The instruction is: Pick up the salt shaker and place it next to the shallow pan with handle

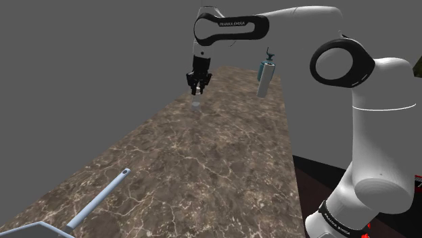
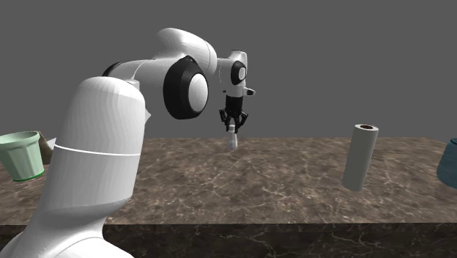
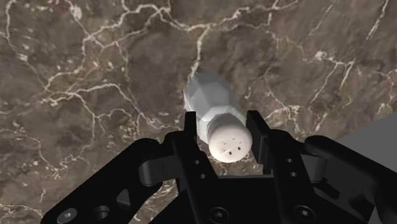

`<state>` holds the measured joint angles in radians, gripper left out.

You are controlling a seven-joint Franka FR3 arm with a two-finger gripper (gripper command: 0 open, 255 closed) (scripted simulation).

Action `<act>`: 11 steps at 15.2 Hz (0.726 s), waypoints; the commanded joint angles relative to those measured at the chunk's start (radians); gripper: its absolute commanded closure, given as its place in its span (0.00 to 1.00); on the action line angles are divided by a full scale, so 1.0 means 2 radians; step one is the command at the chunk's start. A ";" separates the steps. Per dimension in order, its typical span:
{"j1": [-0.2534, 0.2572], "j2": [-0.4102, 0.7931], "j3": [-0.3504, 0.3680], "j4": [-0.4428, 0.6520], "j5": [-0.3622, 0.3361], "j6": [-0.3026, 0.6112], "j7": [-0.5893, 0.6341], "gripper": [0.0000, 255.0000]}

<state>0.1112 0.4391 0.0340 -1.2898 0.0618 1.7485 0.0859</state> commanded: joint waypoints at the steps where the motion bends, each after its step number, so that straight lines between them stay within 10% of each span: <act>1: 0.000 0.001 0.000 0.017 0.000 -0.015 0.000 1.00; 11: 0.000 0.022 0.000 0.117 -0.001 -0.095 0.006 1.00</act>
<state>0.1110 0.4790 0.0342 -1.0776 0.0595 1.5768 0.0957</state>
